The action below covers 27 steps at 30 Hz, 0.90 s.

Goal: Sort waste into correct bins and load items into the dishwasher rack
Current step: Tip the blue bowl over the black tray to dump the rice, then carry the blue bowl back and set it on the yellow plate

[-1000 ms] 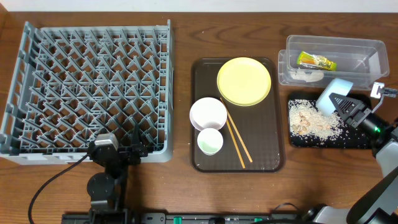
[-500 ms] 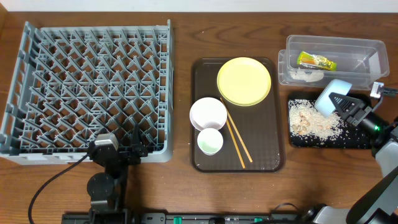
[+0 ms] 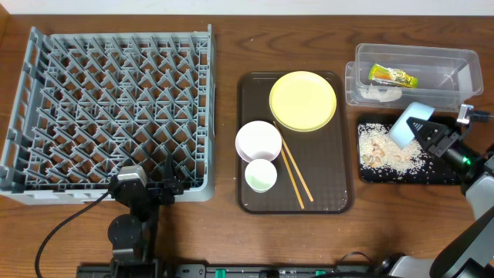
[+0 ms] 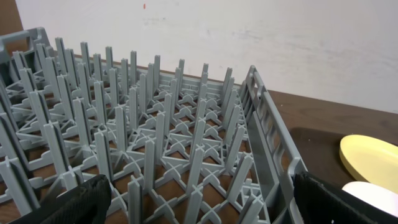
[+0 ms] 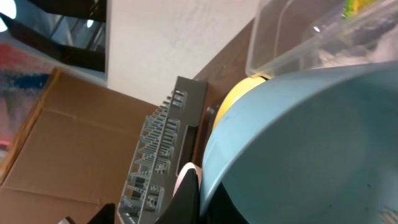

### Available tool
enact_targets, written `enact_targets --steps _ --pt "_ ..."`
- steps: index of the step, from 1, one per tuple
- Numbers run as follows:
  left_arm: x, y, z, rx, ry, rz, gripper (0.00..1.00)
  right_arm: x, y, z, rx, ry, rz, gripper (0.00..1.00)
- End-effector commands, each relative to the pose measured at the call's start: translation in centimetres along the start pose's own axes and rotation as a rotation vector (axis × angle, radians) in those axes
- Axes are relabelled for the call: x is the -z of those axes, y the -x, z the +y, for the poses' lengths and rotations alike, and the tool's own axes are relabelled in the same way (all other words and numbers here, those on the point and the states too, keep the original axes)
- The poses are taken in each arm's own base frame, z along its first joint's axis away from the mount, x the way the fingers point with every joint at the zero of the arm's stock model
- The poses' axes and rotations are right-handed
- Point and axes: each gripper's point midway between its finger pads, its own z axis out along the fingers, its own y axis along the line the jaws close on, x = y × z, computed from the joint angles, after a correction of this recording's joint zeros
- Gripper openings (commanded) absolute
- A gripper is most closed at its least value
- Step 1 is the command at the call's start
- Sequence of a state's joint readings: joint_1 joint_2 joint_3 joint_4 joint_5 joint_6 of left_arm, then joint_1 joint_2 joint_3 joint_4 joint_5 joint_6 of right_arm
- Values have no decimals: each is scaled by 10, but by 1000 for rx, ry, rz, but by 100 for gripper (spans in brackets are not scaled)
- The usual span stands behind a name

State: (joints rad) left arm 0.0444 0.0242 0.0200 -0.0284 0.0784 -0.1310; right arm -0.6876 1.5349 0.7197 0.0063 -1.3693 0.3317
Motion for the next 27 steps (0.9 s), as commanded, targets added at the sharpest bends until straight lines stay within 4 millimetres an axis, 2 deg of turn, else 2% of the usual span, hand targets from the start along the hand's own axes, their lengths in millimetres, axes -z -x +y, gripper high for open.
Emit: enact_targets --steps 1,2,3,5,6,7,9,10,12,13,16,17,23,27 --pt "-1 -16 0 2 -6 52 95 -3 -1 -3 -6 -36 1 1" --pt "-1 -16 0 2 -6 52 95 -2 -1 -10 -73 -76 -9 1" --pt "-1 -16 0 2 -6 52 95 -3 -2 -6 -43 -55 -1 1" --pt "-1 -16 0 2 -6 52 95 -4 -8 27 130 129 50 1" --pt "-1 -16 0 2 -6 52 95 -3 -8 32 143 162 58 1" --pt "-1 -16 0 2 -6 52 95 -4 -6 29 120 141 52 1" --pt "-1 -16 0 2 -6 52 95 -4 0 9 9 23 14 1" --pt "-1 -16 0 2 -6 52 95 -4 0 9 13 24 16 1" --pt "-1 -16 0 2 -6 52 95 -3 -7 40 213 202 65 1" --pt "-1 -16 0 2 -6 52 95 -3 -8 42 219 202 66 1" --pt "-1 -16 0 2 -6 52 95 -5 3 17 81 51 16 1" --pt "-1 -16 0 2 -6 52 95 -5 4 14 68 39 12 1" --pt "-1 -16 0 2 -6 52 95 -4 1 23 116 87 27 1" --pt "-1 -16 0 2 -6 52 95 -12 0 17 111 47 30 1"
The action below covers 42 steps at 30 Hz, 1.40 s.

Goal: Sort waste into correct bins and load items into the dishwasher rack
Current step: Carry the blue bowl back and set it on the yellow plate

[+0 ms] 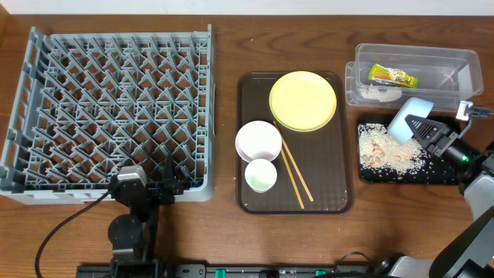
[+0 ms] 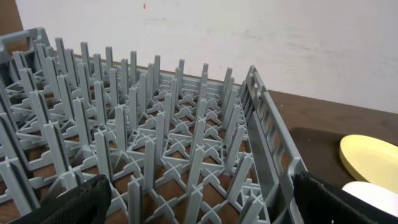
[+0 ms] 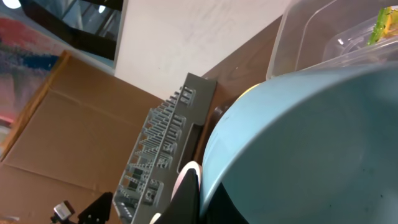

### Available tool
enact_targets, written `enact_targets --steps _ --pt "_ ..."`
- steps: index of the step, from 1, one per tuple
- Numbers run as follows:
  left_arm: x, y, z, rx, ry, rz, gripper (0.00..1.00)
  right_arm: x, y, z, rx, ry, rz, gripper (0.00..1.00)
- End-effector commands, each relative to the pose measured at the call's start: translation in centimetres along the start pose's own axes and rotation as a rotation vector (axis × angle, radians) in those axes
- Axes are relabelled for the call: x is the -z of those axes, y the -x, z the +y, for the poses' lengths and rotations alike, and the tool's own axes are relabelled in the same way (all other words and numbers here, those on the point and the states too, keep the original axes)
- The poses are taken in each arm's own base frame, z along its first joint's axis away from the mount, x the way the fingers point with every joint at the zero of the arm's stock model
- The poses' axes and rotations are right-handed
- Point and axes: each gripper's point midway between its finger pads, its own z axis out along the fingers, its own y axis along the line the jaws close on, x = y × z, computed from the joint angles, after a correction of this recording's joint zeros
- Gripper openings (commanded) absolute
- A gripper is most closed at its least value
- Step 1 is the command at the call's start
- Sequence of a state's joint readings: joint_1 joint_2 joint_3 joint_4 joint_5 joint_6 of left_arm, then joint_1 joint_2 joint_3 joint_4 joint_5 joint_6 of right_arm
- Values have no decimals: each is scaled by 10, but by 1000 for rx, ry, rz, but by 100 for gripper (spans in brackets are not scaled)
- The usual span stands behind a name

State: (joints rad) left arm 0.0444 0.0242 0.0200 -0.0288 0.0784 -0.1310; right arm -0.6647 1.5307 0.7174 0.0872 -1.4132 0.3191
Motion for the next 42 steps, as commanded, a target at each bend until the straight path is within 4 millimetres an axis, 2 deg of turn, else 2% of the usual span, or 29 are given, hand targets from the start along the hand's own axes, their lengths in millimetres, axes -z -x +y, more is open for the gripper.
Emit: enact_targets --steps 1,4,9,16,21,25,30,34,37,42 --pt "-1 -16 0 2 -6 52 95 -9 -1 3 11 -12 17 1" --pt "-1 -16 0 2 -6 52 95 -28 -11 16 46 26 73 1" --pt "-1 -16 0 2 -6 52 95 -70 -31 54 131 98 179 1" --pt "-1 -16 0 2 -6 52 95 -132 -66 63 225 -50 228 2" --pt "-1 -16 0 2 -6 52 95 -170 -91 66 427 -186 260 1" --pt "-1 -16 0 2 -6 52 95 -182 -99 64 608 -368 328 1" --pt "-1 -16 0 2 -6 52 95 -182 -88 65 792 -566 373 1" --pt "-1 -16 0 2 -6 52 95 -190 -85 66 841 -571 377 1" --pt "-1 -16 0 2 -6 52 95 -194 -90 55 876 -572 414 1" --pt "-1 -16 0 2 -6 52 95 -208 -111 33 915 -554 500 1"
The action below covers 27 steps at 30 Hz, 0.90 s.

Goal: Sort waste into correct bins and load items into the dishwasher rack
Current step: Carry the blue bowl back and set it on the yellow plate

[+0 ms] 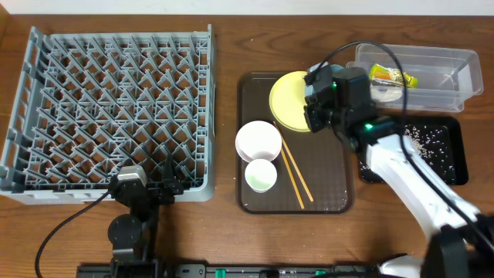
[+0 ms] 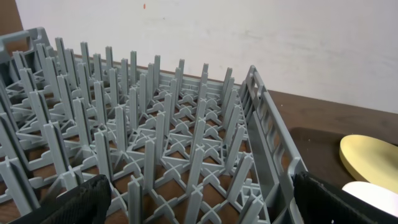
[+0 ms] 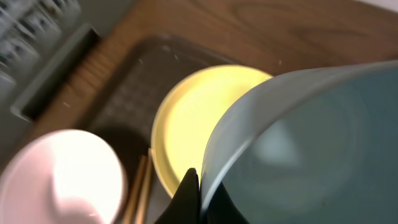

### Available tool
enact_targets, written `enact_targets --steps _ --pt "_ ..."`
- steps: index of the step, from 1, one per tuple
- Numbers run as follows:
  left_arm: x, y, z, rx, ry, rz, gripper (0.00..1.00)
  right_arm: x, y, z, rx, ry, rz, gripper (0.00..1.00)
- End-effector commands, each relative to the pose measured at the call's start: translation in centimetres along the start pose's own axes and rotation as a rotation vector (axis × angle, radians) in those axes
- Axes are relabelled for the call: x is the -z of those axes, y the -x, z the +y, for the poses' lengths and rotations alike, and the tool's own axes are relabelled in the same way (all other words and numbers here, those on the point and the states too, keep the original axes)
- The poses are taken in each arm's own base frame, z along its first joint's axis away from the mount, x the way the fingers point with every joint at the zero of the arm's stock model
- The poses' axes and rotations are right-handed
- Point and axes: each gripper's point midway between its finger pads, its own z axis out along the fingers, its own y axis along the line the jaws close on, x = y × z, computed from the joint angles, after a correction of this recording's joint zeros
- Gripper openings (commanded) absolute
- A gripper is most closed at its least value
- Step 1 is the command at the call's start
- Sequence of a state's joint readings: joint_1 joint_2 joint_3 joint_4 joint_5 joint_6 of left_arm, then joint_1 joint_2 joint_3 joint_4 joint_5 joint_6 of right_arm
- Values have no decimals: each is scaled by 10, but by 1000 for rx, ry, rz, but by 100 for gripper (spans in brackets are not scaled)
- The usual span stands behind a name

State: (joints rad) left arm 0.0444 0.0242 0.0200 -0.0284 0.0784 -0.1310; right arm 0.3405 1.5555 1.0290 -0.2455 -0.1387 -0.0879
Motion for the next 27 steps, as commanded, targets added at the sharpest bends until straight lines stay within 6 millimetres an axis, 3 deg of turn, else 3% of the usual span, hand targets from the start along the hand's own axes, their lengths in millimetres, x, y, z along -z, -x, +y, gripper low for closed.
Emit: enact_targets --steps 1,6,10,13,15,20,22,27 --pt "-1 -16 0 2 -6 52 95 -19 -7 7 84 3 31 1" --pt "-1 -16 0 2 -6 53 95 -45 -17 25 105 59 46 1" --pt "-1 -16 0 2 -6 52 95 -65 -36 39 121 89 96 2" --pt "-1 -16 0 2 -6 52 95 -77 -51 48 129 110 139 13" --pt "-1 -16 0 2 -6 53 95 -81 -59 53 130 129 159 16" --pt "-1 -16 0 2 -6 53 95 -82 -60 67 120 185 157 26" --pt "-1 -16 0 2 -6 52 95 -80 -58 73 93 218 151 38" --pt "-1 -16 0 2 -6 52 95 -64 -38 84 29 298 102 47"
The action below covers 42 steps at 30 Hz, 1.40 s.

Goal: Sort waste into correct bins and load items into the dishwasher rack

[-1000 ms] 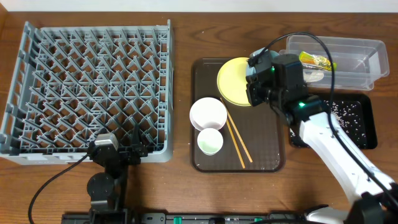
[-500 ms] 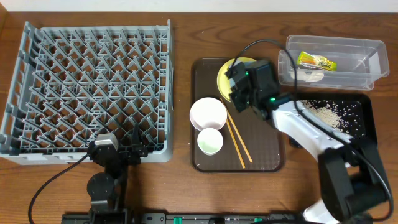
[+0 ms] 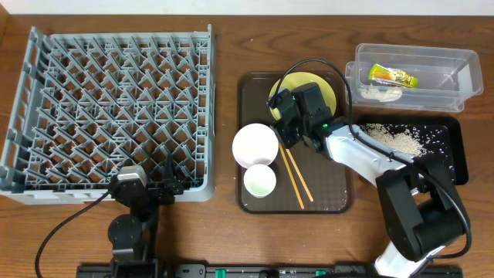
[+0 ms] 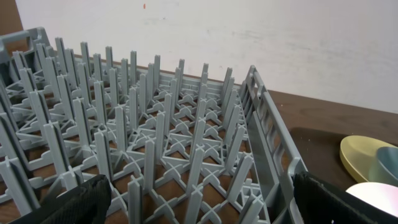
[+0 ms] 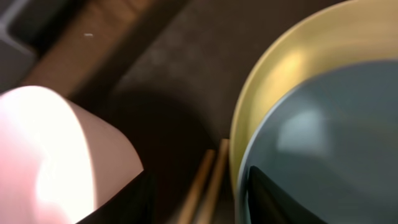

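The pale blue bowl [image 5: 336, 124] lies in the yellow plate [image 5: 292, 56] on the brown tray [image 3: 340, 193]; the left wrist view shows the bowl [image 4: 387, 165] at its right edge. My right gripper [image 5: 196, 199] is open low over the bowl's near rim, one finger inside the bowl and one outside it. The arm hides the bowl from overhead, where the gripper [image 3: 289, 123] covers the plate's [image 3: 328, 91] left part. A white bowl [image 3: 255, 144], a small white cup [image 3: 259, 181] and chopsticks [image 3: 296, 179] share the tray. My left gripper [image 4: 199, 199] is open over the grey dishwasher rack's [image 3: 116, 108] near corner.
A clear bin [image 3: 413, 54] at the back right holds a yellow-green wrapper [image 3: 392, 76] and white scraps. In front of it a black tray [image 3: 455, 162] carries spilled rice-like food waste. The right arm stretches across between the two trays.
My right gripper was shut on the blue bowl's rim above the yellow plate. Now it is lower and open, and the bowl rests in the plate. The left arm has not moved.
My right gripper first held the blue bowl tipped over the black tray at the right, where food scraps lay, and stayed there. Then it held the bowl above the yellow plate. Now the bowl sits in that plate, let go. The left gripper stayed open at the rack.
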### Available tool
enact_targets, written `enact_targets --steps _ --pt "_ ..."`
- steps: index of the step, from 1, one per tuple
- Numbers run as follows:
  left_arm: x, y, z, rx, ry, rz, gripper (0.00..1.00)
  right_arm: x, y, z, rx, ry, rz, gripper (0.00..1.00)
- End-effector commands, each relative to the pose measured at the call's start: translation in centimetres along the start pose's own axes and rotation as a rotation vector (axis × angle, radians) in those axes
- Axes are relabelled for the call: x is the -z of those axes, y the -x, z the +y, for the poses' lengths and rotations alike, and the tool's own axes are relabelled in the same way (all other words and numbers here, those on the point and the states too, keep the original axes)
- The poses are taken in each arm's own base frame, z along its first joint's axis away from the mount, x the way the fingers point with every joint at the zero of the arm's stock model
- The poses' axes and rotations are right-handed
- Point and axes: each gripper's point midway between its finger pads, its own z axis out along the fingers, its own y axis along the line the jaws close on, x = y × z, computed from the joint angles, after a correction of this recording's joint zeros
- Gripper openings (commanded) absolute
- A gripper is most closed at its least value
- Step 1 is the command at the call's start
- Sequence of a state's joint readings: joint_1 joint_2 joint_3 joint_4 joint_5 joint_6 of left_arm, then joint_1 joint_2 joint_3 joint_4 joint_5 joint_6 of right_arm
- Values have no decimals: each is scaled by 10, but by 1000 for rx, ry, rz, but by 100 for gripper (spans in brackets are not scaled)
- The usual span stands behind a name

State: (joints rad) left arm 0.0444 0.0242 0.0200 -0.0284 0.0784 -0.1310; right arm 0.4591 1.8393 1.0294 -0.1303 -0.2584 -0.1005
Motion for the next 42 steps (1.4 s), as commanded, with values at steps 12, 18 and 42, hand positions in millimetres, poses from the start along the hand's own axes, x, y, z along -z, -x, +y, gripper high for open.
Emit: enact_targets --steps 12,18,42 --pt "-1 -16 0 3 -6 52 95 113 63 -16 -56 -56 -229 50" --pt "-1 -18 1 7 -3 63 95 116 17 5 -105 24 -46 50" --pt "7 17 -3 11 65 313 95 102 -62 106 -136 232 328 37"
